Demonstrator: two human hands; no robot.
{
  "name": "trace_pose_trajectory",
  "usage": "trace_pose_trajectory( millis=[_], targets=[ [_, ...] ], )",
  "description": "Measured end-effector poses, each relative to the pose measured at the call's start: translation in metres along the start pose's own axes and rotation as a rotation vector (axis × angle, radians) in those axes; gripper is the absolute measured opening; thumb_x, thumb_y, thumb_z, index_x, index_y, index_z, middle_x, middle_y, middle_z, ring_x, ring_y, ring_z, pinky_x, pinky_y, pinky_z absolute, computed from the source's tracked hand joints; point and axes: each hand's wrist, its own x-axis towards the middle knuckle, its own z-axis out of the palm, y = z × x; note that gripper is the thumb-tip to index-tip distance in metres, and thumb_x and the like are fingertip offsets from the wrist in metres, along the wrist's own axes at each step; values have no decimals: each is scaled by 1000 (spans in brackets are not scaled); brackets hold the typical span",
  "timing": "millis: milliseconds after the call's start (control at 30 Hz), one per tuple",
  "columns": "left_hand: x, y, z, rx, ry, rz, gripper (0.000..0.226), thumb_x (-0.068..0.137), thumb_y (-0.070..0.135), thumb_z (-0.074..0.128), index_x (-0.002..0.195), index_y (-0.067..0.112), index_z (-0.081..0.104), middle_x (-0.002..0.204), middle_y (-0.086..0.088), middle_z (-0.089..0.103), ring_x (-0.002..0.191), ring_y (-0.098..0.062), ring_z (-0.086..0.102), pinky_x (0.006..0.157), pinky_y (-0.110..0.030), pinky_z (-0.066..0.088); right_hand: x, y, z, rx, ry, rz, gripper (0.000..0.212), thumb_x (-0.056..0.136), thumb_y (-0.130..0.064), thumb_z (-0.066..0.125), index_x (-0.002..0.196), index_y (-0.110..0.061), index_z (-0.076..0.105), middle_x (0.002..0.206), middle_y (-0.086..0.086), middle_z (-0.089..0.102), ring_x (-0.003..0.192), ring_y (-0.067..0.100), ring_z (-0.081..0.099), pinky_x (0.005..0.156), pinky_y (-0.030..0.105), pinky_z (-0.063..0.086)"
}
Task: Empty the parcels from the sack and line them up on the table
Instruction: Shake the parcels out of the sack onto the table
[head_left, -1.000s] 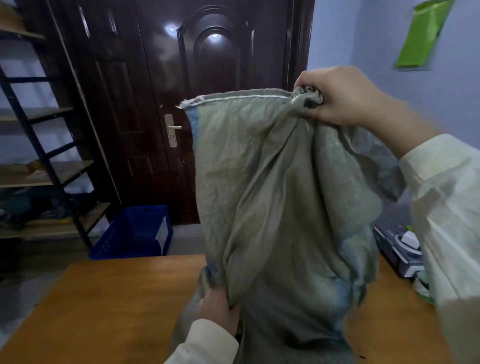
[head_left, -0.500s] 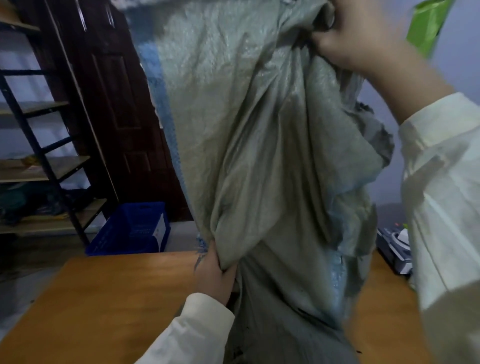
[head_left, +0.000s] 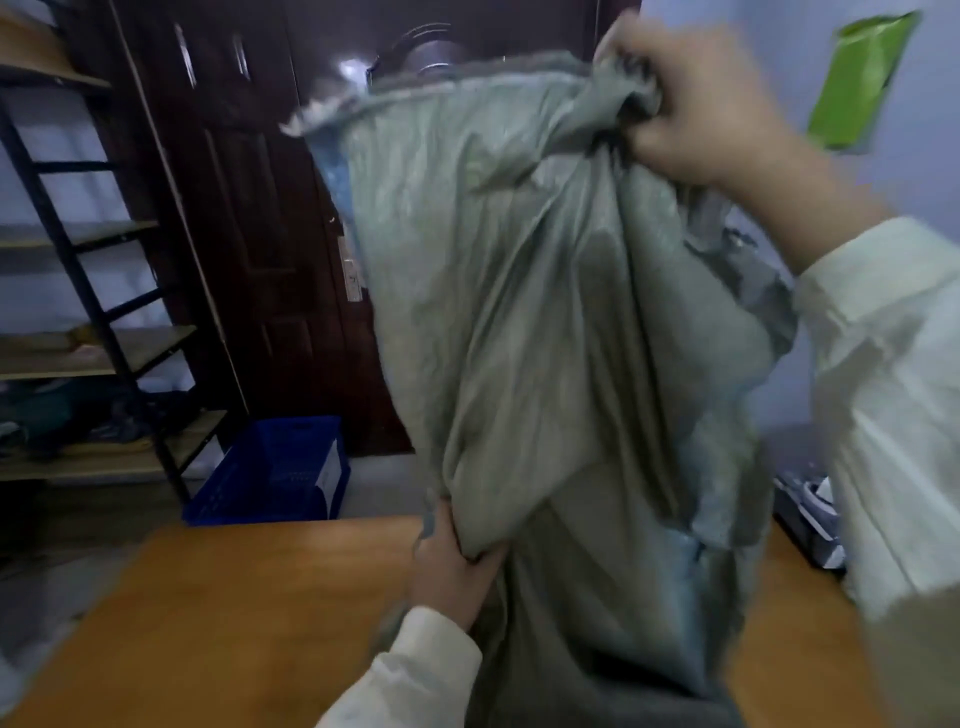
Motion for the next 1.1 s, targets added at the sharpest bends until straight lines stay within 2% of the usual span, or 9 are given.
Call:
trace_pose_trajectory(
  millis=[167, 333, 467, 533, 633, 700, 867, 1000, 1100],
  targets=[
    [3, -17, -4, 162, 19, -41, 103, 57, 58, 77, 139, 26, 23, 134, 6, 44, 122, -20, 48, 97, -32, 42, -13, 2, 8, 49, -20, 14, 38, 71, -17, 43, 106, -11, 56, 99, 16, 66, 95, 40, 59, 73, 43, 46],
    [9, -36, -11, 575, -34, 33, 82, 65, 66, 66, 133, 25, 42, 129, 5, 45, 119, -16, 41, 99, -27, 37, -15, 7, 10, 162, -7, 17, 32, 75, -16, 49, 104, -8, 58, 99, 14, 66, 94, 34, 60, 74, 40, 46],
    [8, -46, -7, 396, -148, -26, 56, 83, 46, 61, 131, 23, 46, 129, 1, 52, 118, -21, 49, 101, -33, 42, -23, 6, 19, 217, -42, 78, 32, 74, -21, 52, 105, -13, 58, 99, 11, 67, 95, 33, 60, 77, 42, 48],
    [7, -45, -7, 319, -131, -65, 39, 89, 30, 57, 127, 21, 50, 124, -4, 59, 112, -24, 55, 98, -36, 46, -23, 5, 20, 266, -27, 112, 33, 76, -26, 57, 107, -12, 57, 98, 6, 65, 93, 28, 60, 77, 33, 46],
    [7, -42, -7, 211, -20, 16, 38, 91, 7, 51, 128, 14, 52, 124, -4, 60, 115, -23, 56, 99, -31, 45, -23, 5, 12, 250, -172, 167, 64, 68, -40, 77, 119, -15, 48, 100, -3, 56, 91, 19, 54, 78, 30, 41],
    [6, -33, -6, 162, 13, 106, 34, 90, 3, 50, 121, 16, 55, 115, 4, 58, 111, -17, 55, 95, -26, 44, -24, 7, 9, 76, -321, 175, 76, 60, -45, 82, 120, -14, 47, 103, 4, 57, 94, 25, 54, 78, 36, 42],
    [12, -22, 4, 46, 17, 130, 26, 90, 7, 52, 93, 33, 53, 100, 3, 62, 97, -17, 60, 90, -35, 50, -37, 18, 26, -68, -267, 175, 33, 71, -38, 60, 89, -10, 61, 77, 6, 54, 74, 28, 49, 65, 31, 34],
    [20, -20, 9, 36, 58, 180, 28, 87, -1, 52, 108, 18, 48, 95, 4, 55, 95, -20, 59, 81, -27, 49, -35, 41, 25, 70, -225, 241, 15, 75, -20, 53, 89, -14, 52, 92, 17, 55, 88, 31, 54, 67, 31, 33],
    [26, -8, 3, 41, 129, 231, 25, 87, -2, 51, 98, 19, 43, 80, 7, 52, 78, -14, 55, 64, -17, 43, -20, 47, 5, 202, -114, 254, 18, 79, -12, 52, 96, -11, 51, 92, 11, 50, 89, 17, 48, 71, 34, 37]
  ],
)
